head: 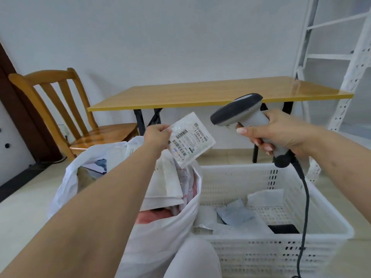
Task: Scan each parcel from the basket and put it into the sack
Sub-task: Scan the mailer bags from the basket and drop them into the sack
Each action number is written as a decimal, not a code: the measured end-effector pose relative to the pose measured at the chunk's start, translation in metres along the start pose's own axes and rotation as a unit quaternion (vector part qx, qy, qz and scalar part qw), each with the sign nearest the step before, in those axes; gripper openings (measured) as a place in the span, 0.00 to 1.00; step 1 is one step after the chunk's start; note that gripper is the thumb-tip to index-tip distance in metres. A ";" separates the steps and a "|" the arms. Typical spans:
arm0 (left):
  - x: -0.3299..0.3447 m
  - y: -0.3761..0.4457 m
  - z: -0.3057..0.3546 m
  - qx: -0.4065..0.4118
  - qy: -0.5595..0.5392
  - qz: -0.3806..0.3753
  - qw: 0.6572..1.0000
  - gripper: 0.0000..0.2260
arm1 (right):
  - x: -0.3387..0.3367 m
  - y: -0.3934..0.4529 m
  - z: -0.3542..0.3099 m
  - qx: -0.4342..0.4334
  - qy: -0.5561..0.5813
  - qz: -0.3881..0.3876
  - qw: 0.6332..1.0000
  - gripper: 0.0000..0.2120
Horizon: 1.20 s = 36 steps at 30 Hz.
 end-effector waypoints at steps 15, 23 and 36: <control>0.127 0.009 -0.058 0.136 0.261 -0.143 0.945 0.13 | 0.057 0.055 0.165 0.197 0.059 -0.012 0.979 0.13; 0.284 0.010 -0.318 -0.113 0.283 -0.259 0.917 0.17 | 0.085 0.068 0.393 0.394 0.121 -0.005 0.911 0.10; 0.379 0.016 -0.646 -0.225 0.474 -0.325 0.787 0.39 | 0.184 0.124 0.639 0.545 0.208 -0.063 0.809 0.14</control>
Point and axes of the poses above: each hand's wrist, its own y-axis towards the middle knuckle, its own x-axis out of the palm, z = x × y, the point moved 10 cm from there along y, towards the middle knuckle, and after that the axes turned 15 degrees about -y, right-handed, at the moved point
